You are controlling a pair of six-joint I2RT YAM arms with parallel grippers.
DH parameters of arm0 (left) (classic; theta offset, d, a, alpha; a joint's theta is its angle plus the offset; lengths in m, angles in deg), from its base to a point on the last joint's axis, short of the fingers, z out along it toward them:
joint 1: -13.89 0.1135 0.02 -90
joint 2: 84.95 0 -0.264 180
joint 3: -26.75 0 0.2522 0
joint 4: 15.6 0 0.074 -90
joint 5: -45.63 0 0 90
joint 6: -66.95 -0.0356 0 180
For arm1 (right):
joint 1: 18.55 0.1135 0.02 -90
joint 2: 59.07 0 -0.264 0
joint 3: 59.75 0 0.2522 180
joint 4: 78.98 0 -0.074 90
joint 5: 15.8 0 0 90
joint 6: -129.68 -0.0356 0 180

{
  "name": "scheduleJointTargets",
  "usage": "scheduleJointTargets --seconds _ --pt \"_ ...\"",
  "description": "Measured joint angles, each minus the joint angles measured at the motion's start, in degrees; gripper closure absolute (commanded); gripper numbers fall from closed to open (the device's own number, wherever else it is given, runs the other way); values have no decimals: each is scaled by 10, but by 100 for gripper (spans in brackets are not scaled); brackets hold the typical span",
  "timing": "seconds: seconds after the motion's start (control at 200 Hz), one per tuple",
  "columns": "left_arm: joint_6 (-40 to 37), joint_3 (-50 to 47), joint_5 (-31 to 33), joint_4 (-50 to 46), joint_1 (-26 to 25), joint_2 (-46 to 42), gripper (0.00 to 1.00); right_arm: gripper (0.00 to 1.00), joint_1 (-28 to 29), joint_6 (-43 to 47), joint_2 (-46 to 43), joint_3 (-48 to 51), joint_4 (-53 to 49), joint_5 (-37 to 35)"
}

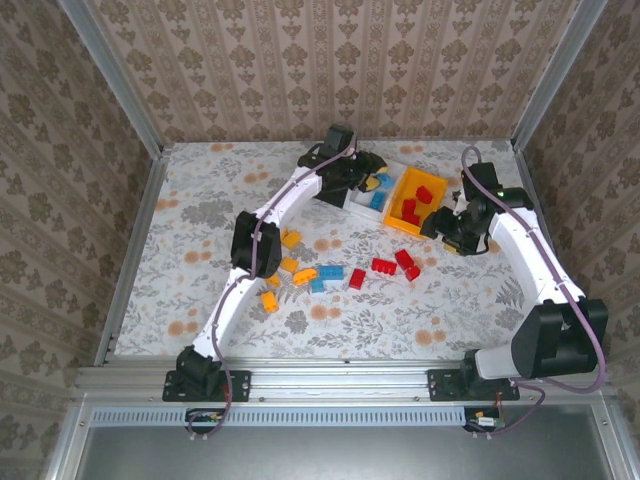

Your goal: Sort the legos into containers by color

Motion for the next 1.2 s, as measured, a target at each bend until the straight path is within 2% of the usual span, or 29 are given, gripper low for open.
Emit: scheduleJointTargets --seconds 0.175,0.665,0.93,1.2 --pt "12 5 4 9 0 2 46 38 0 1 0 0 0 1" --pt "-4 8 9 7 0 3 44 38 0 9 19 0 0 2" --pt "-94 9 16 -69 -1 -19 43 38 0 9 19 1 -1 10" --pt "-231 5 38 -191 1 -103 41 38 19 9 35 24 -15 13"
